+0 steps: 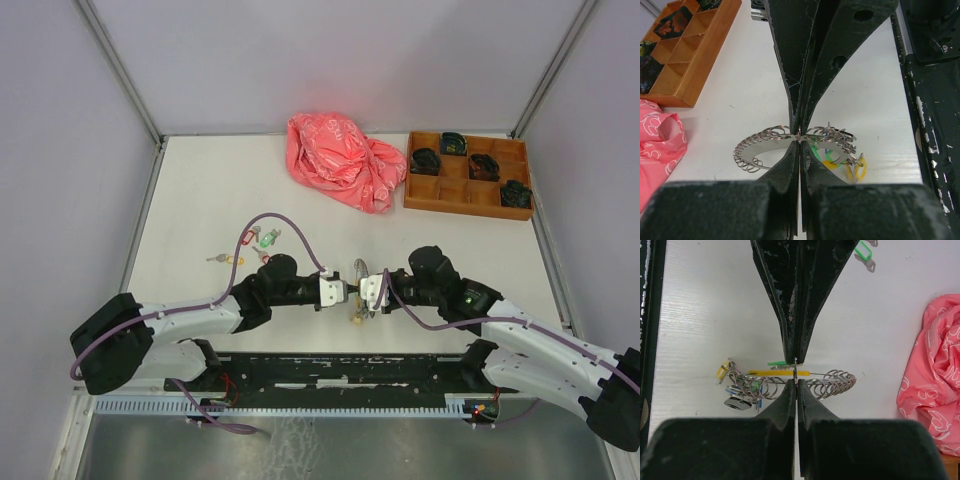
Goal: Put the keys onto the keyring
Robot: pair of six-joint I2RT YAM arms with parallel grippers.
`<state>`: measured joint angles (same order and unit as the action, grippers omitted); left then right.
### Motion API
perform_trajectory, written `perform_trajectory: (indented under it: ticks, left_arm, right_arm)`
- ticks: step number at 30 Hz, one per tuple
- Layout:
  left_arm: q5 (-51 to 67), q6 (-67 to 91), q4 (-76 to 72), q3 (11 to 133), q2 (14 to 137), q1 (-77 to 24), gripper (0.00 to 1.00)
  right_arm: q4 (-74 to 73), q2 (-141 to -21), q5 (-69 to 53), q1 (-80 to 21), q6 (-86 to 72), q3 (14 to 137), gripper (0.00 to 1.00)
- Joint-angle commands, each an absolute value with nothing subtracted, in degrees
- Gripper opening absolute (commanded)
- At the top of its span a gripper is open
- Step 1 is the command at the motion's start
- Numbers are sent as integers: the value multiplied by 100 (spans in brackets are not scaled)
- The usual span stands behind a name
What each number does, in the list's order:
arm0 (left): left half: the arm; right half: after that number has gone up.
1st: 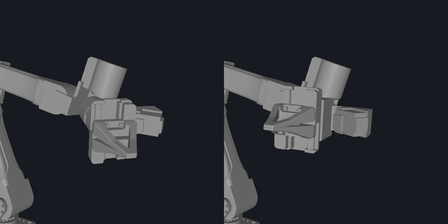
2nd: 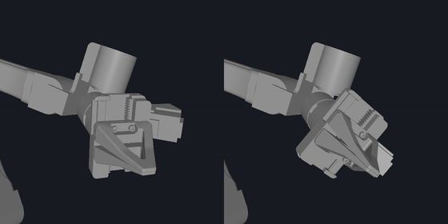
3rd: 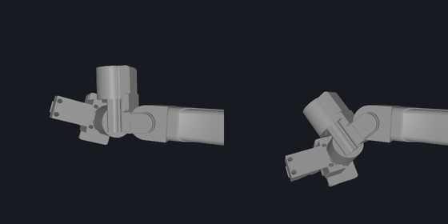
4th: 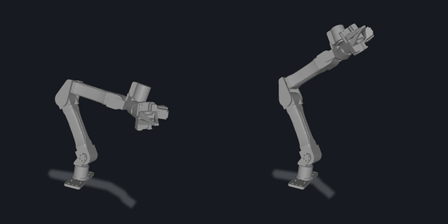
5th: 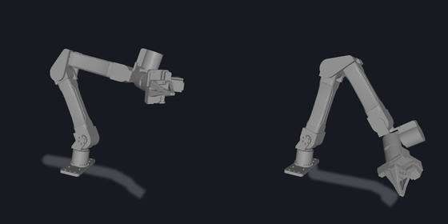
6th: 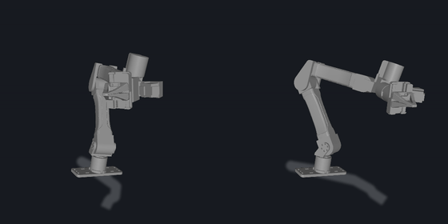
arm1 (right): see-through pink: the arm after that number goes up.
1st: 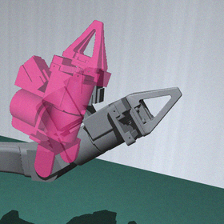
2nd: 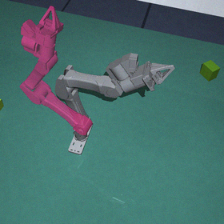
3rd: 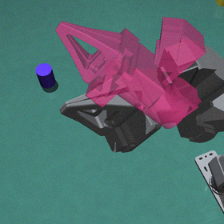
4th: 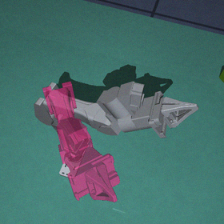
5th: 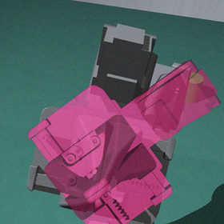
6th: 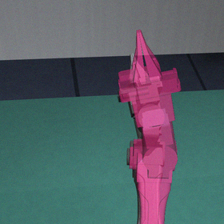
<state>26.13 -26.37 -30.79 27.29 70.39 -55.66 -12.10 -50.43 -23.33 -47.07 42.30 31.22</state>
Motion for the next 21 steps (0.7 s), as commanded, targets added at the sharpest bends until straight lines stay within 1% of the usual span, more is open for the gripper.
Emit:
perform_trajectory:
  ticks: [1,14,21]
  left_arm:
    - [2889,-2373,-3507,2803,7134,-5594,3]
    - [2896,-2309,-3426,2797,7251,-5608,3]
    - [2842,-2388,-3149,2879,7273,-5608,3]
  right_arm:
    - [-466,-4957,-2698,-4720,4118,3186,1]
    - [-236,-4758,-2676,-4720,3997,3102,1]
    - [-96,-4587,-2663,-4720,3969,2999,1]
